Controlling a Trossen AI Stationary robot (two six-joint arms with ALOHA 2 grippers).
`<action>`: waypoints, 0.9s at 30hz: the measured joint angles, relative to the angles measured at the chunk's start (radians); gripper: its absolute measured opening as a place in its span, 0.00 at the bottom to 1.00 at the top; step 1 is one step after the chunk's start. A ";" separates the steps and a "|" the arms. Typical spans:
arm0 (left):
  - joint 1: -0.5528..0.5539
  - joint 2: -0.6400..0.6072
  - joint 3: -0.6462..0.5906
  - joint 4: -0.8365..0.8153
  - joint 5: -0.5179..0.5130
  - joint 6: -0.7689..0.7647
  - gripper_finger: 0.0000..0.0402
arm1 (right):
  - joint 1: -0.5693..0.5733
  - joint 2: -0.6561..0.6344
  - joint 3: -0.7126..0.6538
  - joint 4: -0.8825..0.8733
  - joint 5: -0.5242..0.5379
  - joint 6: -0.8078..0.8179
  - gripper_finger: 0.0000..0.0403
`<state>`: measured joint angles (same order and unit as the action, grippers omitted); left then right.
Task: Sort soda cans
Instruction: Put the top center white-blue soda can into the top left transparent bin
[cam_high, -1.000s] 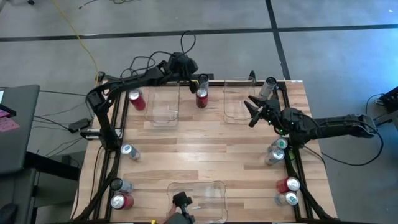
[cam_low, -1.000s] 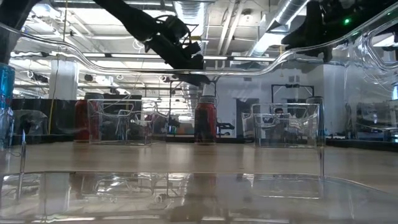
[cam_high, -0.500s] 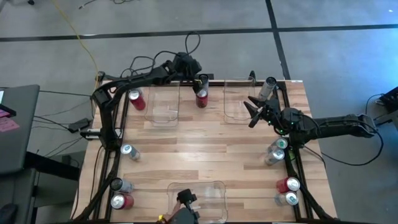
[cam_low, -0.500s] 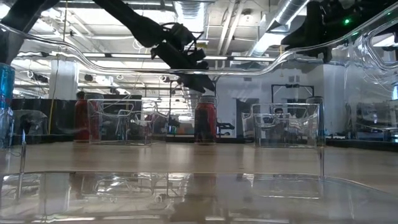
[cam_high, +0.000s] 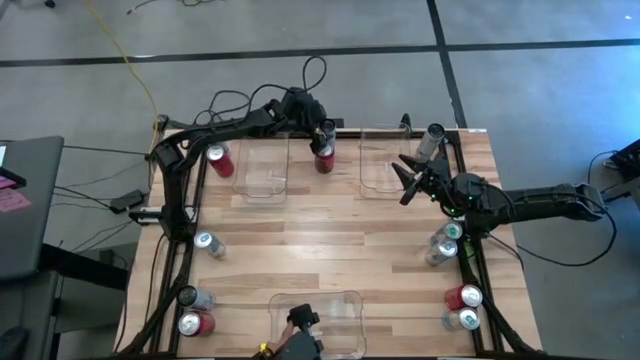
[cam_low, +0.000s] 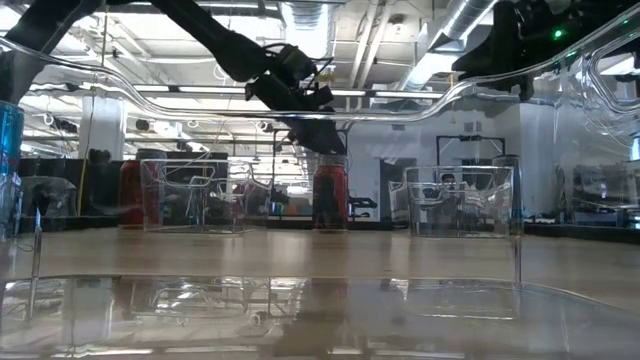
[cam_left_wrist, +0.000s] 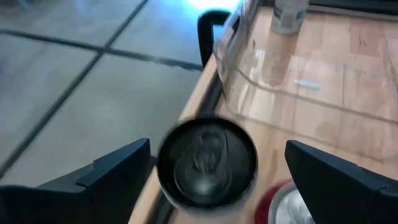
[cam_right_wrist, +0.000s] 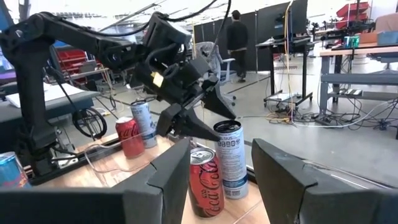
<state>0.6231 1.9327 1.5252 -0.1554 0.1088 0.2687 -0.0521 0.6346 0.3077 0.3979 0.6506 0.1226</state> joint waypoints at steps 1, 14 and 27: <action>0.000 0.000 0.000 0.001 0.000 0.000 0.92 | 0.000 0.000 0.000 0.001 0.000 0.000 0.48; 0.006 0.027 -0.002 0.006 -0.004 -0.017 0.82 | 0.000 0.000 0.000 0.000 0.000 -0.001 0.48; 0.010 0.024 0.000 0.009 -0.005 -0.020 0.63 | 0.000 0.000 0.000 0.000 0.000 -0.003 0.48</action>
<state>0.6331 1.9572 1.5249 -0.1467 0.1033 0.2485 -0.0521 0.6346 0.3077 0.3977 0.6506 0.1192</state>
